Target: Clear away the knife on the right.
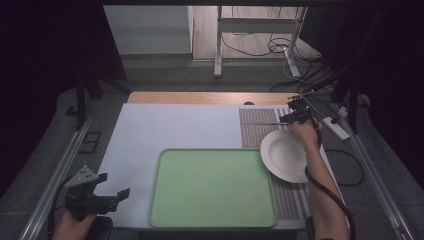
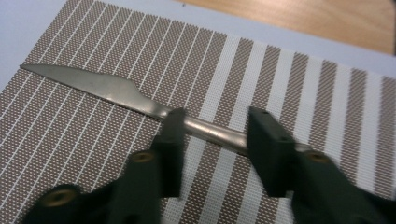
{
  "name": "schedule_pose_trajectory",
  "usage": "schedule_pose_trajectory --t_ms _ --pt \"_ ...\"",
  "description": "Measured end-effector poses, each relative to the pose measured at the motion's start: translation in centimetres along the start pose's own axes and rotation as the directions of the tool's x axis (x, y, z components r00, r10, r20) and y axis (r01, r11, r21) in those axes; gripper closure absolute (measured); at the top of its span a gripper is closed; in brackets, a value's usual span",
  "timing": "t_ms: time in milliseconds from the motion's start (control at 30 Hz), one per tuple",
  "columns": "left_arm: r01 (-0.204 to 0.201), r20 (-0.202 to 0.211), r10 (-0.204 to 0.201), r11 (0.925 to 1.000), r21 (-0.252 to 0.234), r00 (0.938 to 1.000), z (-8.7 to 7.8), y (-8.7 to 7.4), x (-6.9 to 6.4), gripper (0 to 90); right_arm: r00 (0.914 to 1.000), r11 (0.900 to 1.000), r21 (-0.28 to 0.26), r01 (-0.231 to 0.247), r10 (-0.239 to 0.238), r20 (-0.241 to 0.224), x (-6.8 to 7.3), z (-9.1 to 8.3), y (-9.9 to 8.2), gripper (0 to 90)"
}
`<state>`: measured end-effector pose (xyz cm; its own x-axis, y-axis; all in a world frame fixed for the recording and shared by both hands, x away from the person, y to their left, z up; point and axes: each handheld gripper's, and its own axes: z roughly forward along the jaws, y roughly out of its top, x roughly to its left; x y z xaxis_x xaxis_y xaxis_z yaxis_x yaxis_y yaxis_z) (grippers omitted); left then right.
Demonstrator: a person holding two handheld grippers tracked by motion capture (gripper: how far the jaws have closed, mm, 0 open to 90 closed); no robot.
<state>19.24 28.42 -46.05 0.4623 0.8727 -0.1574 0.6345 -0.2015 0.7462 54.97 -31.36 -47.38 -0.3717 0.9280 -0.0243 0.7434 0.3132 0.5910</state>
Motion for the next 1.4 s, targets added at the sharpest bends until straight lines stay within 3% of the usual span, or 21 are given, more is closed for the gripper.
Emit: schedule_pose_trajectory --t_ms 67,133,333,367,533,733,1000,1267,1300,1367,1400 --pt "0.0 0.0 0.0 1.0 -0.001 1.0 0.0 0.0 0.0 2.8 0.9989 0.9996 0.021 -0.017 0.018 -0.043 -0.4 0.5 0.1 83.1" --pt "0.0 0.0 0.0 1.0 0.0 1.0 0.0 0.0 0.0 2.8 0.9993 0.9996 0.029 -0.007 0.009 -0.038 -0.6 1.0 0.2 90.0" --pt "-0.002 0.0 0.002 1.0 0.0 1.0 0.0 0.0 0.0 2.8 0.9989 0.9987 0.019 -0.047 0.047 -0.007 -1.0 2.3 0.6 90.0" --pt "-0.002 0.0 0.002 1.0 0.001 1.0 0.0 0.0 0.0 2.8 0.9983 0.9979 0.031 -0.056 0.056 0.014 -1.1 2.9 0.6 90.0" --pt "-0.004 -0.001 0.004 1.0 0.0 1.0 0.0 0.0 0.0 2.8 0.9968 0.9976 0.042 -0.055 0.053 0.06 -1.3 3.5 0.4 90.0" --pt "-0.004 -0.001 0.004 1.0 -0.003 1.0 0.0 0.0 0.0 2.8 0.9977 0.9948 0.092 -0.043 0.038 0.057 -1.6 2.9 -0.1 90.0" --pt "-0.012 -0.004 0.012 0.9999 0.001 0.9999 0.0 0.0 -0.2 2.8 0.9999 0.981 0.194 0.013 -0.012 -0.005 -1.3 1.5 -1.0 90.0" --pt "-0.011 -0.004 0.011 0.9999 0.0 0.9999 0.0 0.0 -0.1 2.8 0.9993 0.9673 0.254 0.008 0.002 -0.037 -1.2 1.3 -0.8 90.0" --pt "-0.011 -0.004 0.011 0.9999 0.0 0.9999 0.0 0.0 -0.1 2.8 0.9992 0.9702 0.242 0.0 0.01 -0.039 -1.2 1.2 -0.7 90.0" --pt "-0.012 -0.005 0.012 0.9999 0.001 0.9999 0.0 0.0 -0.2 2.8 0.9987 0.9819 0.187 -0.028 0.036 -0.036 -1.3 0.8 -0.2 78.3" --pt "-0.013 -0.005 0.013 0.9999 0.001 0.9999 0.0 0.0 -0.2 2.8 0.9987 0.9819 0.187 -0.028 0.036 -0.036 -1.3 0.8 -0.2 78.3"
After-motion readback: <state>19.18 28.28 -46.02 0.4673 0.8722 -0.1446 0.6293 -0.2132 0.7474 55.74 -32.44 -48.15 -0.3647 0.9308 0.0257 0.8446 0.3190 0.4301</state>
